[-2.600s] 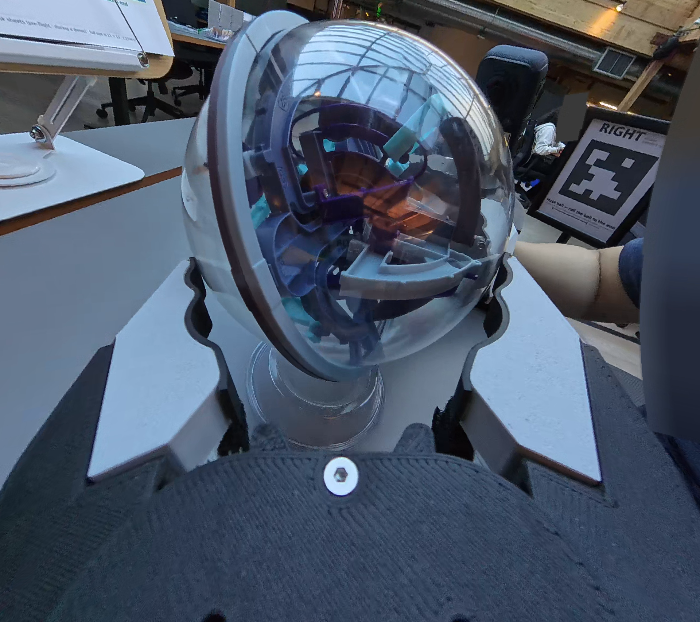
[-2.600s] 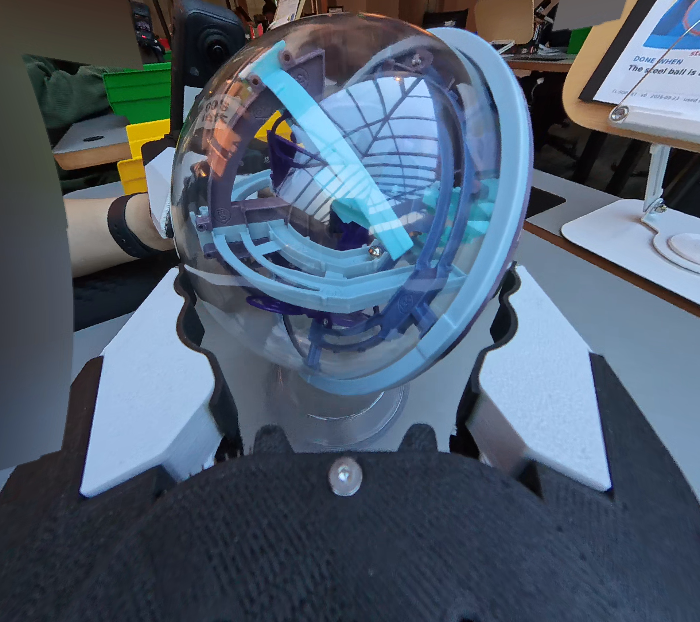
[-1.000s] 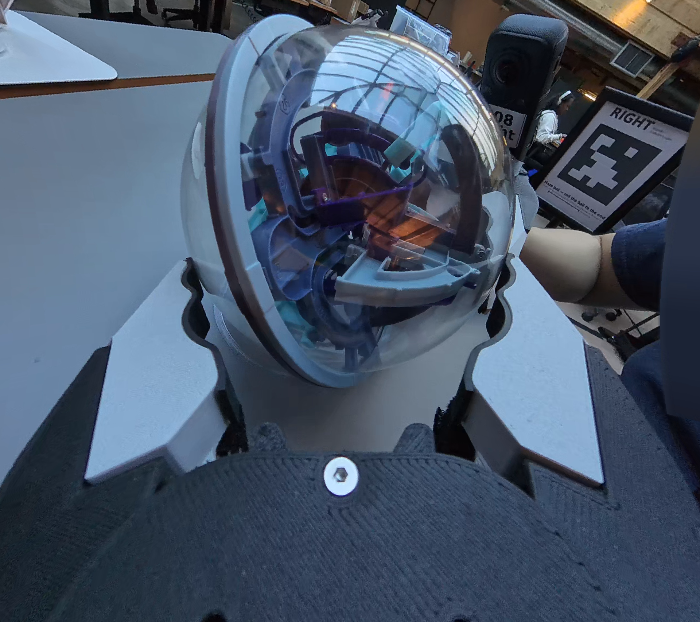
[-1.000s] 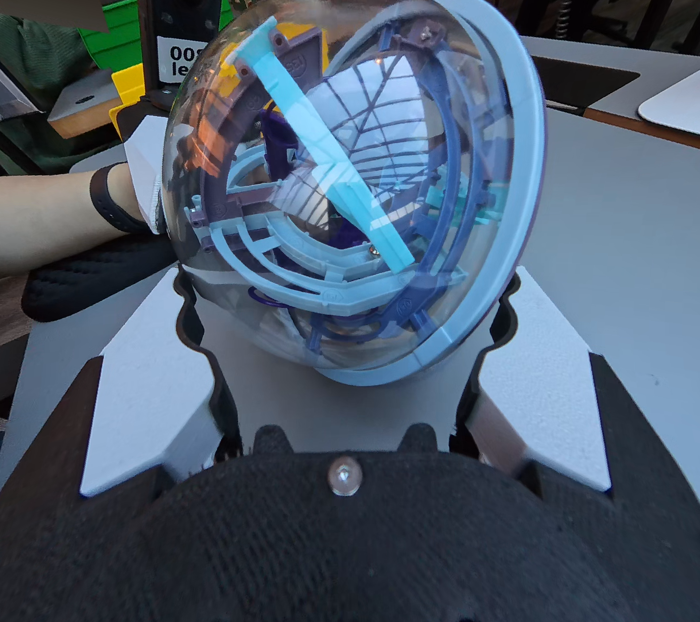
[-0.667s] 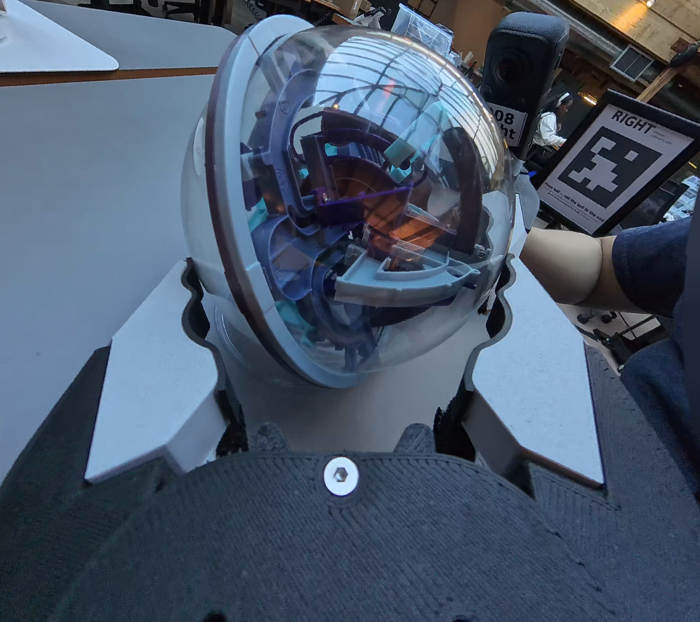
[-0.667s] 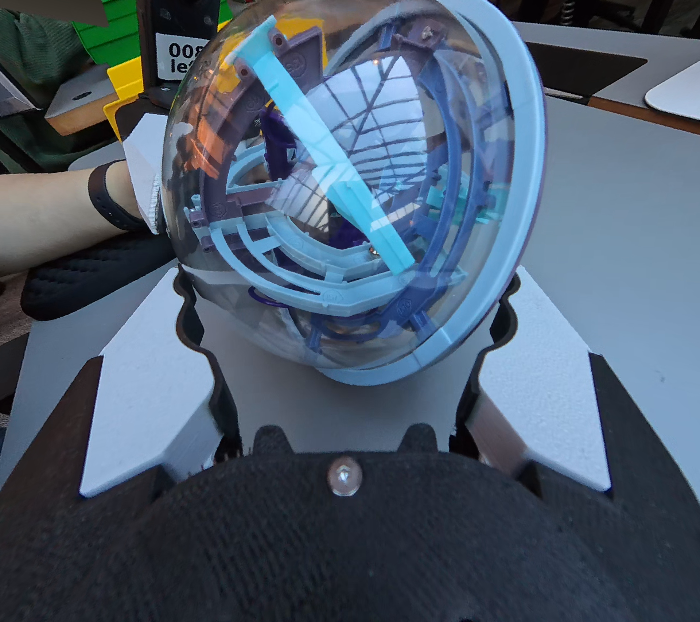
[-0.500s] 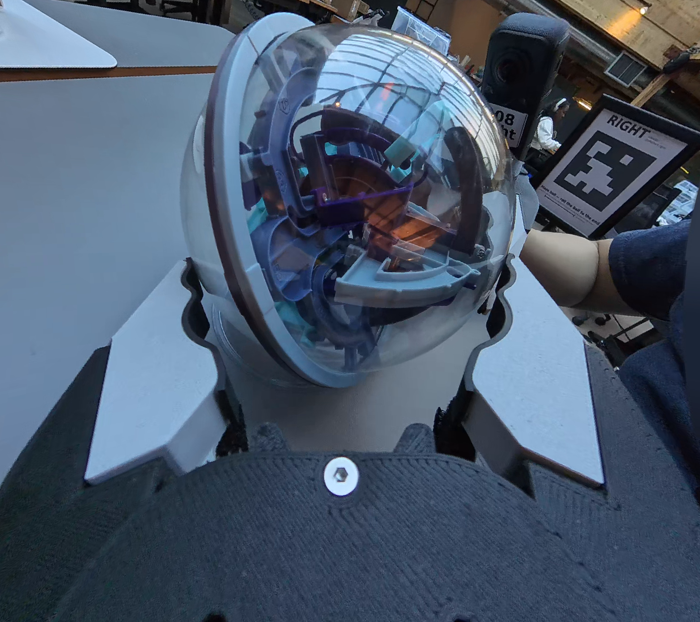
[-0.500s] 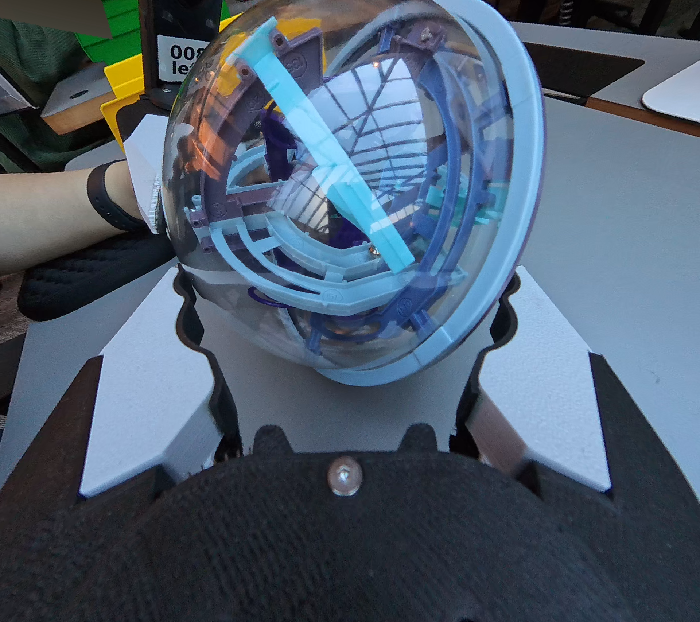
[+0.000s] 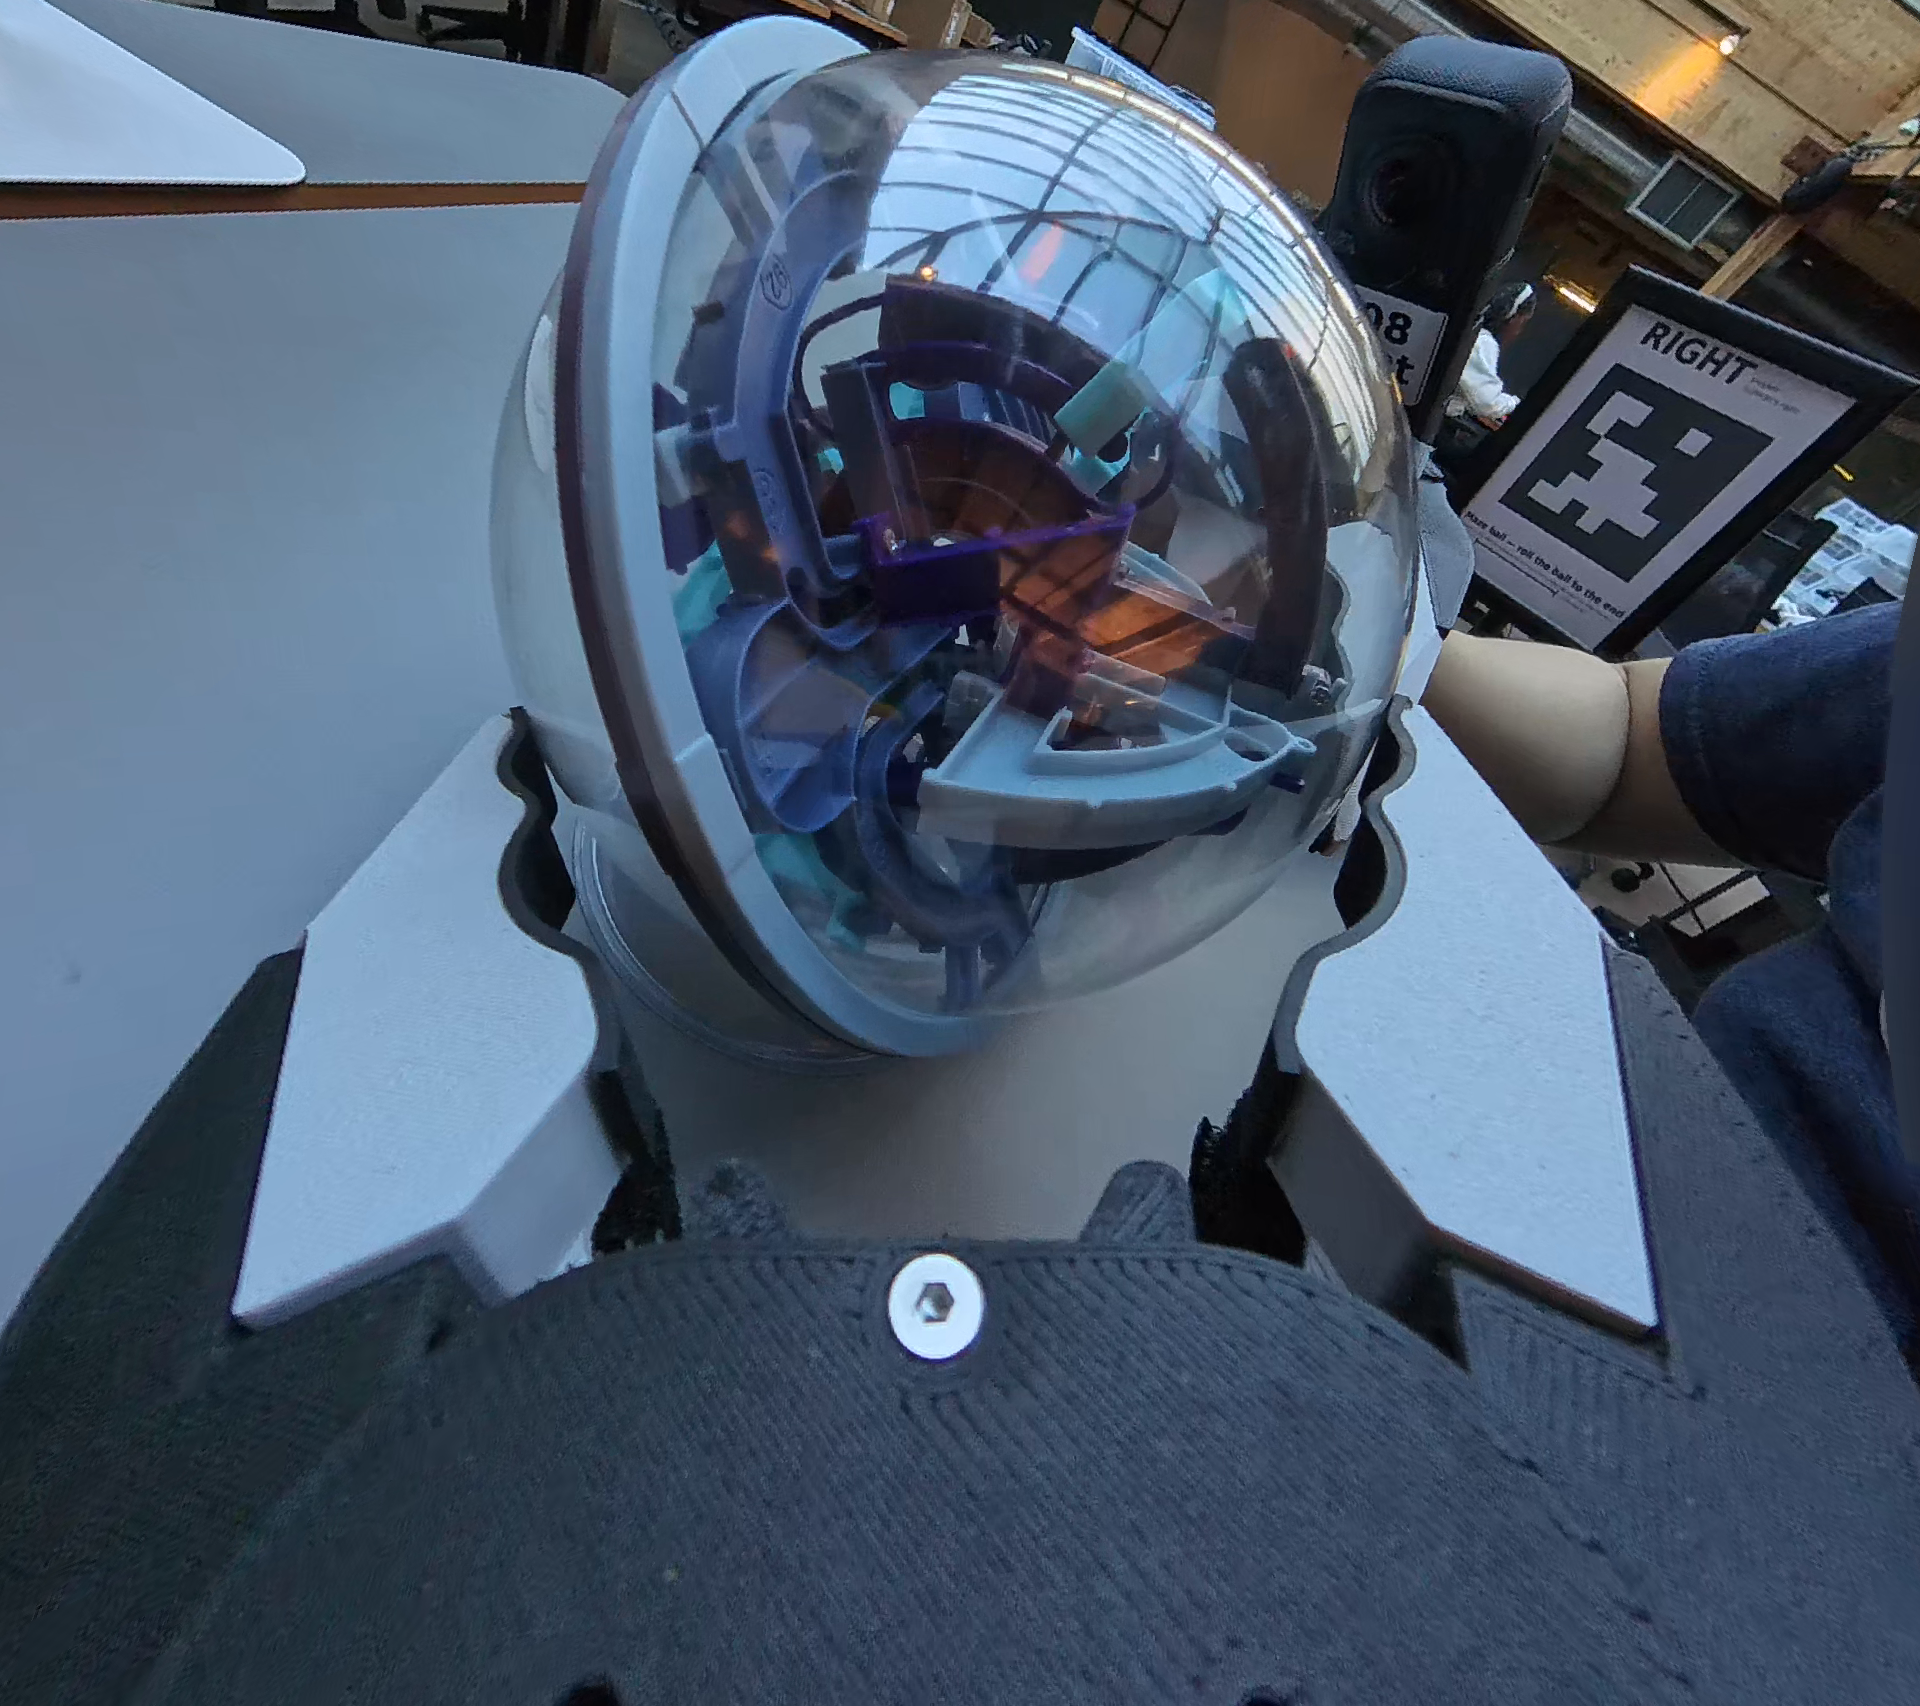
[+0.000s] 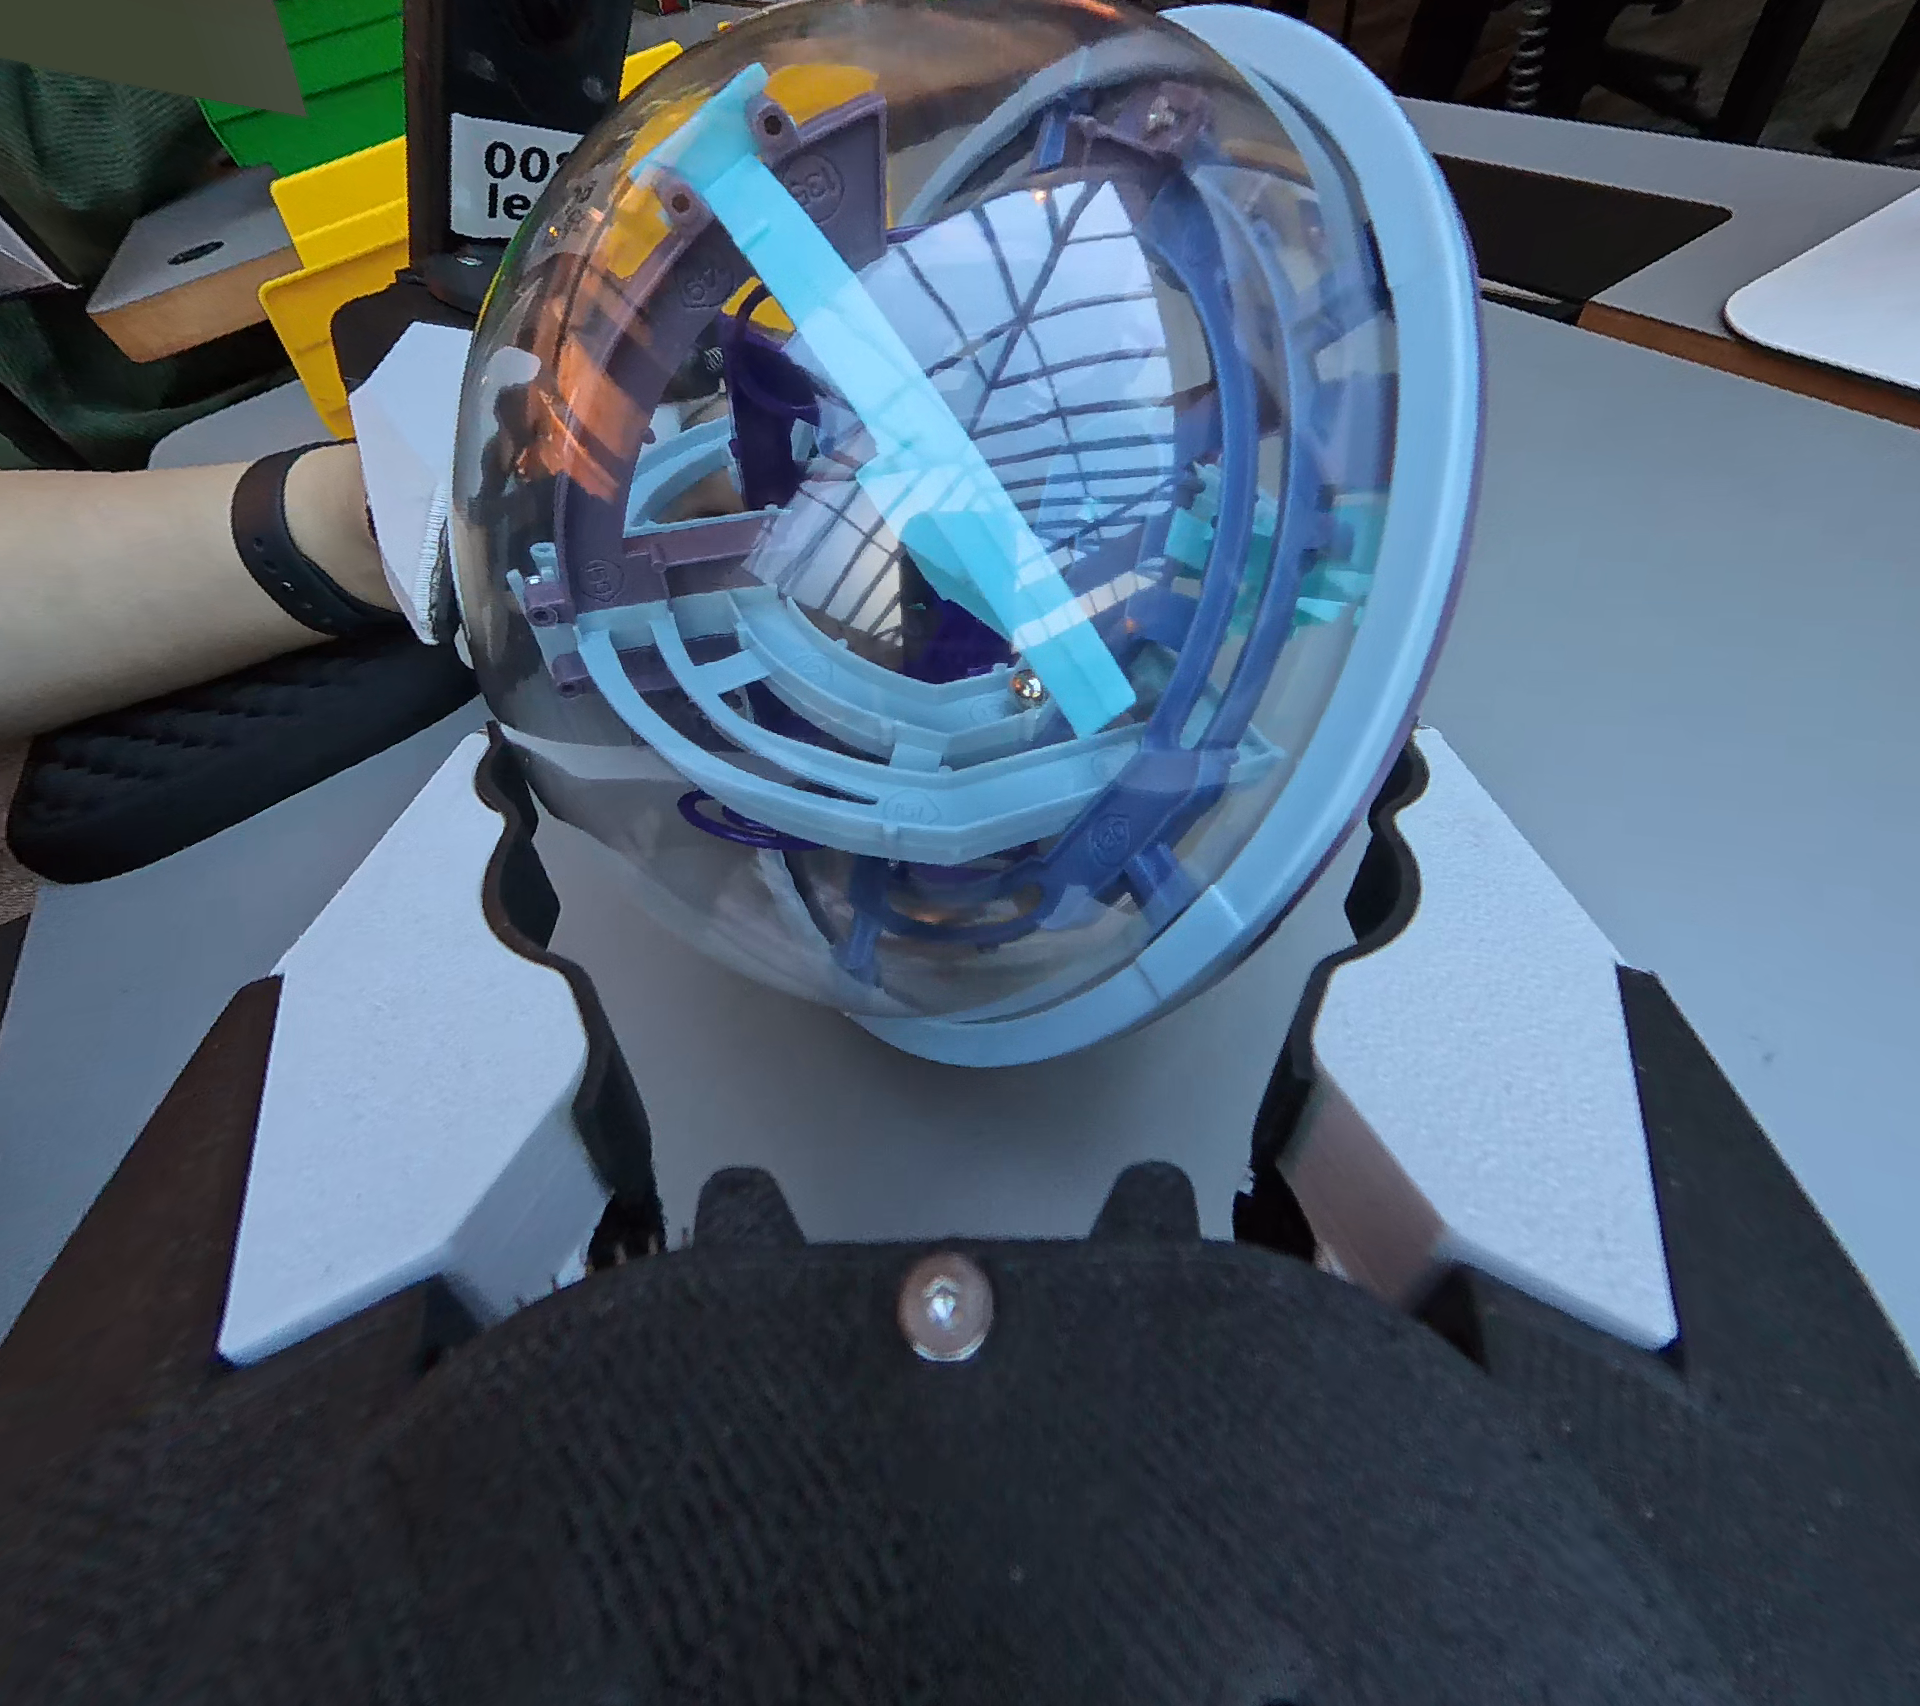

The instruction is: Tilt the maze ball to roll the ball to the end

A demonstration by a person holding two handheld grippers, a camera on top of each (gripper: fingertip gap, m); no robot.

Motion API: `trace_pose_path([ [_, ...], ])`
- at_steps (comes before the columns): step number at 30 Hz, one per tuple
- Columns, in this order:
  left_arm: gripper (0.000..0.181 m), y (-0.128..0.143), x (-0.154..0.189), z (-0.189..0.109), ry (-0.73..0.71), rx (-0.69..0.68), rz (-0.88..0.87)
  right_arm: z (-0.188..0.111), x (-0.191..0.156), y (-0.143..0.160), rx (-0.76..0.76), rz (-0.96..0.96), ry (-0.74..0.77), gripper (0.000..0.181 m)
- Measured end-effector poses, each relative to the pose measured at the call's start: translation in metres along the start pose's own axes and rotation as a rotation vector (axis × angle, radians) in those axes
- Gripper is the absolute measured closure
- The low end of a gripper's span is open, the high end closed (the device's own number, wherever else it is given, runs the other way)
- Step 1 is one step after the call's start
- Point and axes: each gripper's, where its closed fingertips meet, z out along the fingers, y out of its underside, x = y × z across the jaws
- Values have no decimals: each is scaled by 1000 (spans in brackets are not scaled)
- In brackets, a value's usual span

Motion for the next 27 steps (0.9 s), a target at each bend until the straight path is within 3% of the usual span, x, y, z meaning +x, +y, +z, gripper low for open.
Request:
trace_pose_path([
  [27, 33, -2, 0, -2, 5, 19, -8, -4, 4, -5, 17, -107, 36, 26],
])
